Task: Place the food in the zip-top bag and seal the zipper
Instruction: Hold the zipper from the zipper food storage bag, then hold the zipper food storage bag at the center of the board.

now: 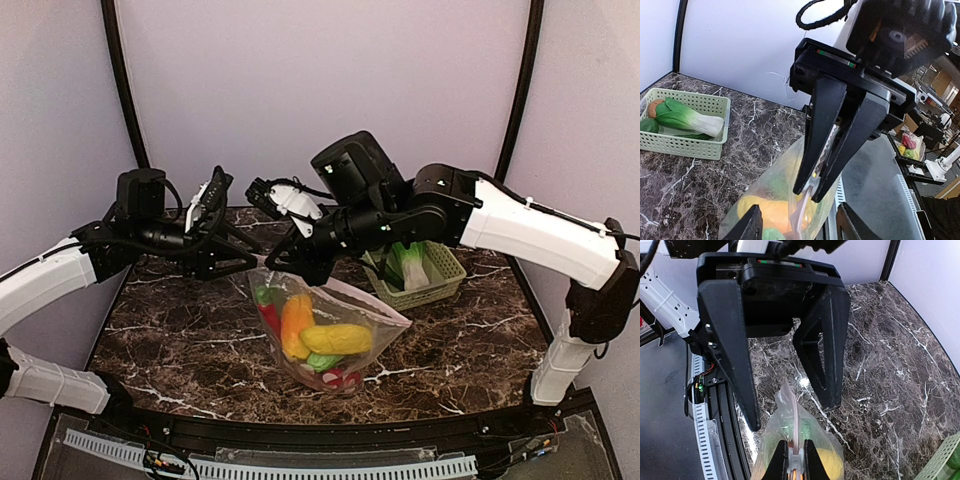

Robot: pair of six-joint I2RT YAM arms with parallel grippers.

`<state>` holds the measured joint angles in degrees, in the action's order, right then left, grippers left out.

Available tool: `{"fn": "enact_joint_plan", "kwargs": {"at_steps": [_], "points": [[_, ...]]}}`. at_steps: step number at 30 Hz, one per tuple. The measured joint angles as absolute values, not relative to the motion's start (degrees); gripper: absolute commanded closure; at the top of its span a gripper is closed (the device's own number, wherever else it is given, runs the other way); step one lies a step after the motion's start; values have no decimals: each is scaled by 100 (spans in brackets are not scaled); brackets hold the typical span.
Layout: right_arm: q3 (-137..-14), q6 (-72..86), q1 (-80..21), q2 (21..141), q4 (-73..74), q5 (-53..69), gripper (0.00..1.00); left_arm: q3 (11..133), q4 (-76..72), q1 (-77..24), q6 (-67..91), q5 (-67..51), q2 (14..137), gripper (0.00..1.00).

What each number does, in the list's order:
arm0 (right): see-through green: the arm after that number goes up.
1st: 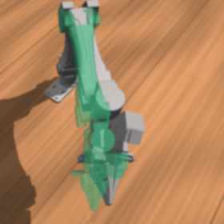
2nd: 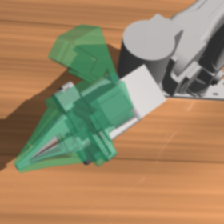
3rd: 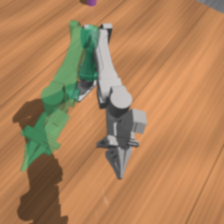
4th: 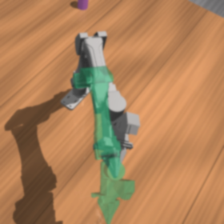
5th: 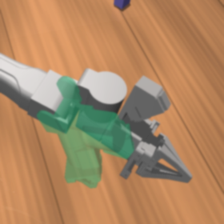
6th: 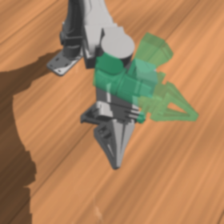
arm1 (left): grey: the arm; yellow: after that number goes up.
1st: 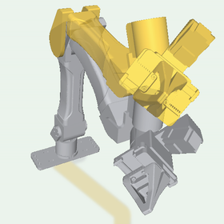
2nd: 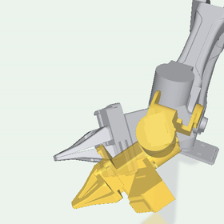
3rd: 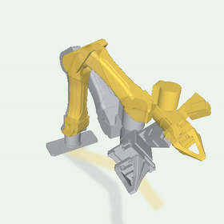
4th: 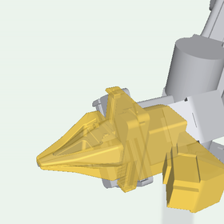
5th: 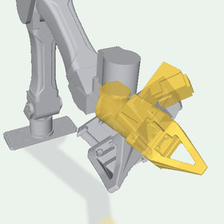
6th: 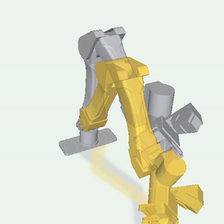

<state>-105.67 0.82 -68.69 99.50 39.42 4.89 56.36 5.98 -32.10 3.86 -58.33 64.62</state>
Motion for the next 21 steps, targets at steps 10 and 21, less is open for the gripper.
{"fn": "enact_joint_plan", "kwargs": {"at_steps": [10, 21], "points": [[-10477, 119, -6869, 9782, 3874, 600, 100, 5627, 475, -3347, 443, -5972, 6602, 75], [-10405, 163, -6853, 9776, 3861, 646, 100, 5500, 71, -3365, 694, -6060, 6608, 99]]}}
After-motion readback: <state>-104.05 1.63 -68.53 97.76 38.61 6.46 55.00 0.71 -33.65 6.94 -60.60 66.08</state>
